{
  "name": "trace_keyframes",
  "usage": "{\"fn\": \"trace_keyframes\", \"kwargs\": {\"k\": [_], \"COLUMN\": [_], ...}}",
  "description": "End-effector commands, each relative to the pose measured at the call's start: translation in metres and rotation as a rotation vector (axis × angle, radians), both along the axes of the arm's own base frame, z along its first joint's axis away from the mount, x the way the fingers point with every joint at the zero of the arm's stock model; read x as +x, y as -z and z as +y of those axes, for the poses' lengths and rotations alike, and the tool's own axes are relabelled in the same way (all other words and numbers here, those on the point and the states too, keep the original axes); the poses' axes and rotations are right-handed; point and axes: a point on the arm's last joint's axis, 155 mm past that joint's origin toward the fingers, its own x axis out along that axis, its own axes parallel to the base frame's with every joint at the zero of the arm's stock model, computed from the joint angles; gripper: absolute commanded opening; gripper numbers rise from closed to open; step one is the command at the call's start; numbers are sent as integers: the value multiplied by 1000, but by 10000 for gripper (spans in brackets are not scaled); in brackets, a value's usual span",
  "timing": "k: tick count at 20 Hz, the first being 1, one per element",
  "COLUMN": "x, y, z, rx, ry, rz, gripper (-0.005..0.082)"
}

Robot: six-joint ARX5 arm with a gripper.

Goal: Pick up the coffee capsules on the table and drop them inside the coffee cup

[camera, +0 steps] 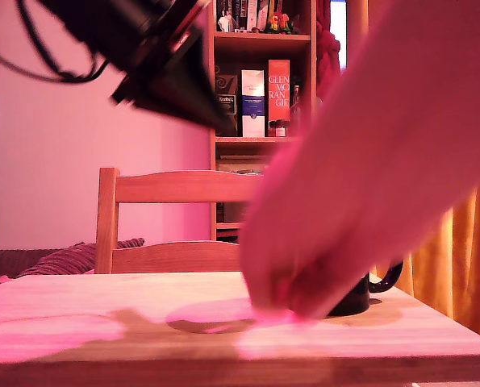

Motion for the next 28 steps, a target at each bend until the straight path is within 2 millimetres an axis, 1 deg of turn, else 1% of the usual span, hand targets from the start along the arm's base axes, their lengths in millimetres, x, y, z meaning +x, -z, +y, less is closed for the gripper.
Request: {"fn": "trace_keyframes", "kwargs": {"k": [1, 4, 6, 8, 10, 11, 13, 15, 17, 22, 23, 26, 27, 28], "x": [-10, -22, -26, -29, -24, -21, -20, -23, -27, -28, -25, -26, -23, -23], "y": [29, 41, 40, 31, 17, 13, 12, 14, 12, 4, 2, 2, 5, 7], "z": [12, 22, 26, 26, 27, 28, 30, 29, 23, 10, 9, 4, 8, 11], "rx": [36, 45, 25, 5, -17, -19, -17, -14, -22, -51, -64, -70, -61, -34], "ry": [-29, -54, -88, -94, -103, -116, -132, -123, -110, -132, -169, -225, -293, -312], "rz": [81, 128, 153, 143, 86, 66, 63, 69, 67, 36, 34, 34, 39, 23], "gripper": [-19, -19, -19, -19, -19, -19, -19, -19, -19, -19, -19, -19, -19, -19]}}
